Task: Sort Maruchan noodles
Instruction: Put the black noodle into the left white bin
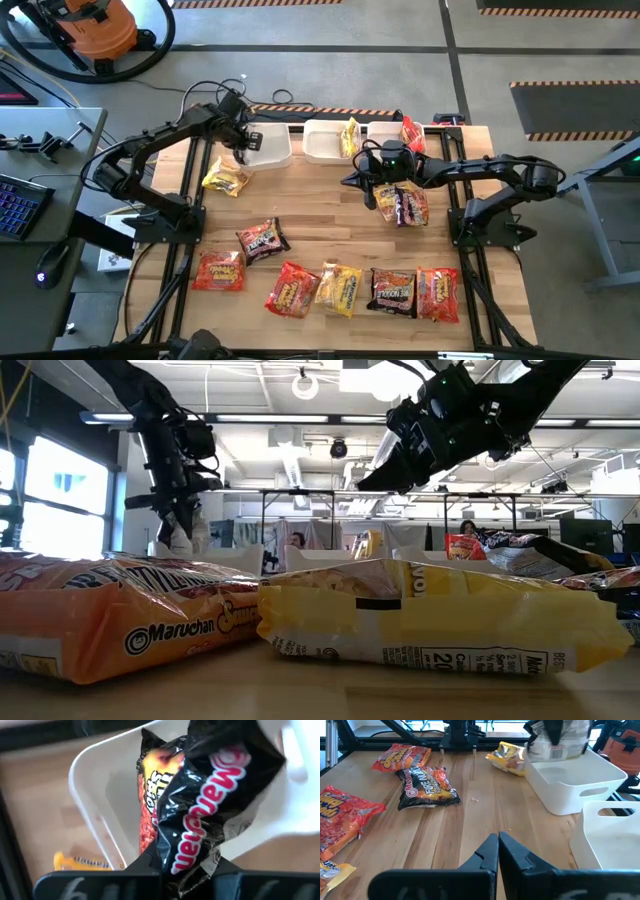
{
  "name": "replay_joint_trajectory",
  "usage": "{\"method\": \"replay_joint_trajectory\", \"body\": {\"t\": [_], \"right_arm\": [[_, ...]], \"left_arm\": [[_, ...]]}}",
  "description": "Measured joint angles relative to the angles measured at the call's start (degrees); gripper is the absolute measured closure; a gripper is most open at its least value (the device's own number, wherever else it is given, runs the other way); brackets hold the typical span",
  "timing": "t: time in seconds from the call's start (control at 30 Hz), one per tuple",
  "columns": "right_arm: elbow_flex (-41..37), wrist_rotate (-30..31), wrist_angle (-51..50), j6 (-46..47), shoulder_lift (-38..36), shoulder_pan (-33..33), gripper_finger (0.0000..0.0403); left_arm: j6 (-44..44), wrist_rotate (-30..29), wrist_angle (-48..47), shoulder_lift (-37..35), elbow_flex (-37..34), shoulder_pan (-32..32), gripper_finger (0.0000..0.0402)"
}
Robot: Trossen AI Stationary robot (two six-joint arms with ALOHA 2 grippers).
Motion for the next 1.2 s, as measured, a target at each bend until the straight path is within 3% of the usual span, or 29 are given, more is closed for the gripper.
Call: {"method": "replay_joint_trajectory", "body": {"t": [0.13, 0.43, 0.77, 1.07, 1.2], "right_arm": [[0.00, 0.00, 0.00, -0.06, 0.00, 0.00, 0.0403], [0.00, -0.01, -0.15, -0.81, 0.00, 0.01, 0.0403], [0.00, -0.01, -0.33, -0.80, 0.00, 0.00, 0.0403], [0.00, 0.01, -0.33, -0.65, 0.00, -0.01, 0.0403], [0.00, 0.01, -0.33, -0.51, 0.00, -0.01, 0.0403]], "left_arm": [[-0.73, 2.43, -1.96, 0.00, -0.03, -0.25, 0.0385], [-0.11, -0.80, -2.87, 0.43, -0.03, 0.54, 0.0385], [3.62, -3.64, 8.74, 3.90, -5.27, 2.36, 0.0385], [15.05, -3.83, 13.21, 9.14, -1.81, 2.57, 0.0385], [15.19, -1.91, 14.53, 12.54, 0.97, 1.19, 0.0385]]}}
